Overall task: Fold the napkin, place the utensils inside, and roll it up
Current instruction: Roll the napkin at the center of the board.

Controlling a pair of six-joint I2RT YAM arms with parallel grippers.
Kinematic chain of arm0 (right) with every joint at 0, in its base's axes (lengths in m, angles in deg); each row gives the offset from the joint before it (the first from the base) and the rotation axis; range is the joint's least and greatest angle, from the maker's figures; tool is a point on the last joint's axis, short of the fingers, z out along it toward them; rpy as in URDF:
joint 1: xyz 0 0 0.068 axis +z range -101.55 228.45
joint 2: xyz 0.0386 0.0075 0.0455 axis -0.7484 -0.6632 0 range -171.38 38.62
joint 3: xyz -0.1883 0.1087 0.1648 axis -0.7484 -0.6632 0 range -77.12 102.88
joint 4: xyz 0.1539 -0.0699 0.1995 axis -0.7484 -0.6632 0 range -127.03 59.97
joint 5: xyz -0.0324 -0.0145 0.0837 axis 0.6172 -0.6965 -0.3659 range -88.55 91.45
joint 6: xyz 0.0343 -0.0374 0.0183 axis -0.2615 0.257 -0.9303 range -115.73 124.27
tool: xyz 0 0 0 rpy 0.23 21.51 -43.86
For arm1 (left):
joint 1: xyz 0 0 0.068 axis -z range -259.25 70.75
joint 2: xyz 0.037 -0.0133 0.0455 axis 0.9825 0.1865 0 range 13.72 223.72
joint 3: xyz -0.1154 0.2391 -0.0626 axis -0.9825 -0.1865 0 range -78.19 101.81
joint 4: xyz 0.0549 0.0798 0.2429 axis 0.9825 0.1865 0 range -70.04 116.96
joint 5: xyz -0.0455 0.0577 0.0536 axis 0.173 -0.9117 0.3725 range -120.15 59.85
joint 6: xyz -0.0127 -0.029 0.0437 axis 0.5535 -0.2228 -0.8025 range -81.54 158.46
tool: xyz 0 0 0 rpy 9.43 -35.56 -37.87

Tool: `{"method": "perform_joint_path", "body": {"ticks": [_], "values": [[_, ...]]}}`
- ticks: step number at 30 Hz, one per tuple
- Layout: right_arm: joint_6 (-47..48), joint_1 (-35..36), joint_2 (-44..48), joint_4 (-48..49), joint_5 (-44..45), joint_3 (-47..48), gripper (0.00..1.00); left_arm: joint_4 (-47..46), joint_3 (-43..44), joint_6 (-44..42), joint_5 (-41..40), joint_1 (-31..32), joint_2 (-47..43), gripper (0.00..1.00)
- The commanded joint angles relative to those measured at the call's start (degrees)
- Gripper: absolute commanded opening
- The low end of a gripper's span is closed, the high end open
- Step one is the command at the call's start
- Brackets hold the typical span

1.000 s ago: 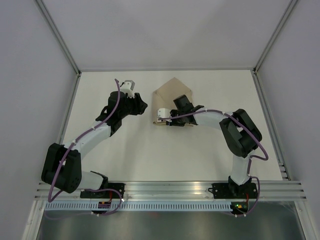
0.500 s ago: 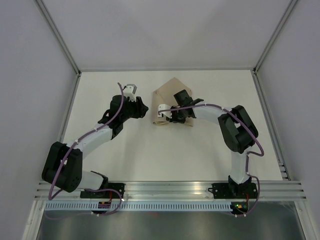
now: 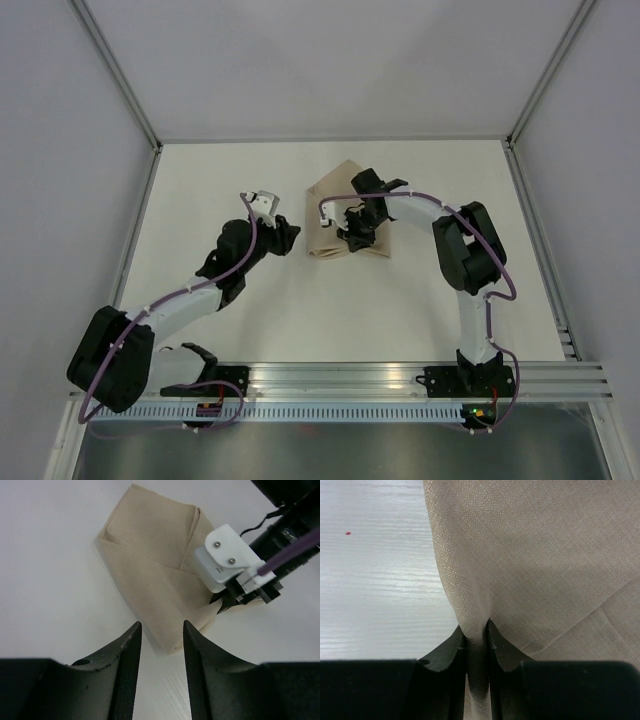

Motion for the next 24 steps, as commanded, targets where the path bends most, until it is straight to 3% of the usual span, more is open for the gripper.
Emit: {"method": "perform_joint_path", "body": {"ticks": [1,7,11,15,24], "values": [[1.50,-0.49,-5.61,-14.83,-3.47,-0.92,0.12,-10.42,-3.48,-7.51,-2.18,3.36,-3.69,0.43],[2.38,-0.94,-7.89,-18.78,-4.97,0.22,0.11,-15.35,-8.85,-17.43,-8.68,11.61,-6.51,0.41],[2.74,-1.03,-8.95,-20.28,-5.67,0.49,0.11,-19.38,-11.40,-24.74,-11.41,18.11,-5.37,0.46],[3.35,-1.38,-10.00,-21.77,-6.38,0.31,0.11,-24.49,-13.69,-31.51,-10.80,22.43,-1.69,0.53],[4.05,-1.90,-10.88,-24.15,-7.61,0.58,0.11,-27.66,-8.77,-39.86,-10.62,29.38,12.38,0.62]]}}
